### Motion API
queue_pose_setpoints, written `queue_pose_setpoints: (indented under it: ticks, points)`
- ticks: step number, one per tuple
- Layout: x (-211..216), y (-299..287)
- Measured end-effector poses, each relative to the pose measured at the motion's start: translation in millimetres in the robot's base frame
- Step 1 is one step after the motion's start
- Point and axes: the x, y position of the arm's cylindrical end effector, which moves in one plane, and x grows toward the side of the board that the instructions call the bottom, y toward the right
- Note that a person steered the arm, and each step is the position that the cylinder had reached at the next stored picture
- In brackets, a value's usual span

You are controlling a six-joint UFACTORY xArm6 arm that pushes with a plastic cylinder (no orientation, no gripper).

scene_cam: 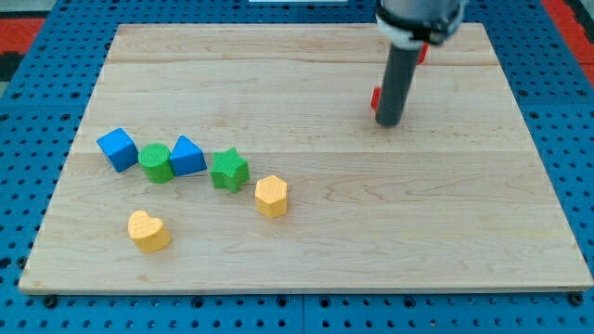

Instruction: Move the red star closer to red star

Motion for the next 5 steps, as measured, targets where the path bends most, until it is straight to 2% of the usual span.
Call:
queue_pose_setpoints:
  ticks: [1,3,4,5]
  points:
    - [-48.8,0.0]
    - [-77.9,10.5]
    - [-71.3,7.6]
    - [65.1,7.7]
